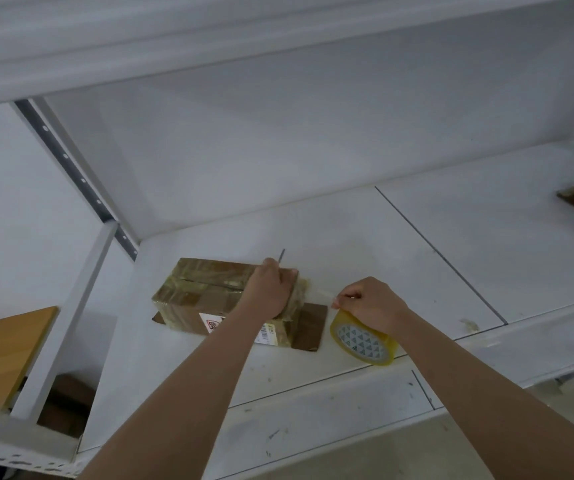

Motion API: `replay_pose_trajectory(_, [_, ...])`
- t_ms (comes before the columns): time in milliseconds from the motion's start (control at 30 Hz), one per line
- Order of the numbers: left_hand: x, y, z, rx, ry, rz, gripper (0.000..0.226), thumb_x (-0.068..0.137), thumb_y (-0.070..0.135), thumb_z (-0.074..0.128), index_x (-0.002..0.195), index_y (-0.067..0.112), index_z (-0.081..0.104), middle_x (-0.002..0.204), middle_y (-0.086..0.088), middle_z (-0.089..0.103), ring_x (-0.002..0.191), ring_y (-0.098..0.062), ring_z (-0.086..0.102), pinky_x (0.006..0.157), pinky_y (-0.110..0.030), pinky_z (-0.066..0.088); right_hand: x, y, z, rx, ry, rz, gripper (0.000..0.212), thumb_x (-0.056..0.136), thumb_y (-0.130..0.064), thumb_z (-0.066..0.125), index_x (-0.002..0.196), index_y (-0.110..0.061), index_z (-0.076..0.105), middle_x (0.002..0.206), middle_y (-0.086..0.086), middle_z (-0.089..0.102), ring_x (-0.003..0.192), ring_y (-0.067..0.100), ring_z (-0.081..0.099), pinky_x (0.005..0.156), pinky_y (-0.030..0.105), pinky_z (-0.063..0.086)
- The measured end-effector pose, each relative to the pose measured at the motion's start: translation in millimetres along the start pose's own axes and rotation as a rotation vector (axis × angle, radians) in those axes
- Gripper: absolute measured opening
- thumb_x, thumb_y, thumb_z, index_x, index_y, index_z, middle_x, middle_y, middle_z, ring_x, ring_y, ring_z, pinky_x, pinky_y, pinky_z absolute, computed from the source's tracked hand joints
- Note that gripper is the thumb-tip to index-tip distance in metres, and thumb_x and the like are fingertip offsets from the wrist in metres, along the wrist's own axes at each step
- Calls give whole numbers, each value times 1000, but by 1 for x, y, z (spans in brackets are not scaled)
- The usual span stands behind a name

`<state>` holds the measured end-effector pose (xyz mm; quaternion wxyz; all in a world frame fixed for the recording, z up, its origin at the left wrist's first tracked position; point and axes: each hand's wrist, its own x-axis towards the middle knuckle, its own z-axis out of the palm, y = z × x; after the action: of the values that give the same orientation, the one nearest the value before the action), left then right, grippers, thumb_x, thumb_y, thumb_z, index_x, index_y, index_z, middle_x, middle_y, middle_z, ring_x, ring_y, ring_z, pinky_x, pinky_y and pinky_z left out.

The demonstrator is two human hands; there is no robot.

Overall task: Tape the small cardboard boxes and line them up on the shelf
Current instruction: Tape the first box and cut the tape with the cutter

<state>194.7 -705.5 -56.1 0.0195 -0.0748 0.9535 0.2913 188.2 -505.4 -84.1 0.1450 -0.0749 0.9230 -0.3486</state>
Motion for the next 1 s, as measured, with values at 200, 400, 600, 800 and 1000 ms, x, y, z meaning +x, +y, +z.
replay_pose_trajectory(200, [-11,8,23,284,124,23,49,99,35,50,127,-1,32,126,-17,46,107,-31,60,80,-32,49,-6,14,1,86,83,-16,21,93,-38,58,77,-39,71,82,-16,67,80,8,62,81,35,55])
replay_pose_trajectory(400, [-12,8,18,247,78,39,55,91,23,66,131,3,33,129,-15,44,112,-31,56,86,-32,47,-15,14,1,206,165,-2,19,93,-36,60,82,-32,75,86,-10,70,82,12,65,81,37,56])
replay_pose_trajectory(600, [-33,-18,-9,188,-130,457,69,75,31,80,132,18,43,99,13,45,93,-16,52,68,-10,35,-14,2,-25,382,312,-40,18,89,-32,63,78,-30,77,85,-11,73,84,11,67,81,35,54])
replay_pose_trajectory(800, [-47,-44,-48,319,-271,490,88,72,38,81,145,40,31,122,7,61,105,-14,59,89,-32,50,-14,-27,-26,310,239,-119,14,87,-33,68,77,-32,78,82,-12,73,82,6,66,77,30,52])
replay_pose_trajectory(1000, [-50,-28,-60,-233,249,153,27,87,36,65,78,12,60,61,3,54,53,-12,48,52,-20,41,-27,-49,-27,278,158,-221,18,91,-31,65,81,-29,79,80,-15,74,77,-1,66,69,19,46])
